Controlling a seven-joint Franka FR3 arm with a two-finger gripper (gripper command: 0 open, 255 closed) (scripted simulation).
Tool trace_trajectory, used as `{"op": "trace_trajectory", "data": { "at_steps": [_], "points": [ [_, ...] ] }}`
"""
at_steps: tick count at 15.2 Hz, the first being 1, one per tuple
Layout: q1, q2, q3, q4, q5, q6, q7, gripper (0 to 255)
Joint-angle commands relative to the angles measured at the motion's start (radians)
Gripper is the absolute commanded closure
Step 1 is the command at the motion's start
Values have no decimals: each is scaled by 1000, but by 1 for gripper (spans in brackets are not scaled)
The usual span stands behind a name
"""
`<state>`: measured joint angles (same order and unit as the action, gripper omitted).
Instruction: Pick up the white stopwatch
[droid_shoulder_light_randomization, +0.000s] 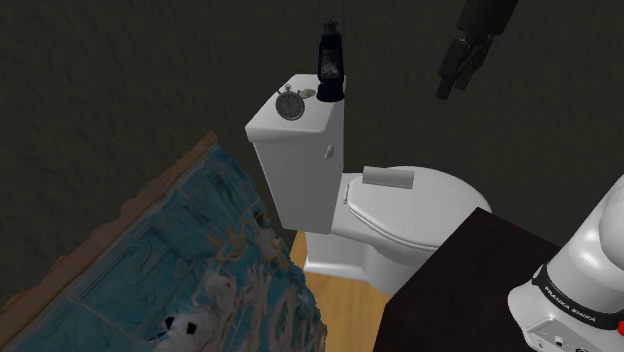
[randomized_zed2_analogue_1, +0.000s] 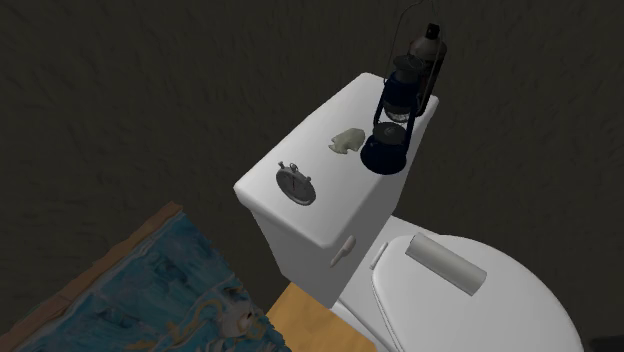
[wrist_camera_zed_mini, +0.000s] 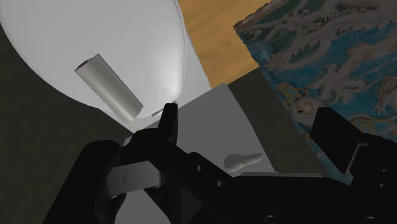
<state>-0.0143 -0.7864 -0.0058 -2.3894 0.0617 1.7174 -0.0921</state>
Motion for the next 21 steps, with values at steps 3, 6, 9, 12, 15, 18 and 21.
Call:
{"op": "trace_trajectory", "data": {
  "at_steps": [3,6,9,12,15,18,21],
  "points": [
    [15,84,4,51,-1,31,-24,0],
    [36,207,11,137,-2,67,-60,0],
    [55,327,20,231,-4,91,-93,0],
    [73,444,32,335,-8,103,-125,0],
    [89,560,45,448,-14,105,-154,0],
    [104,676,61,572,-24,95,-180,0],
    [121,795,78,709,-38,74,-204,0]
  ]
}}
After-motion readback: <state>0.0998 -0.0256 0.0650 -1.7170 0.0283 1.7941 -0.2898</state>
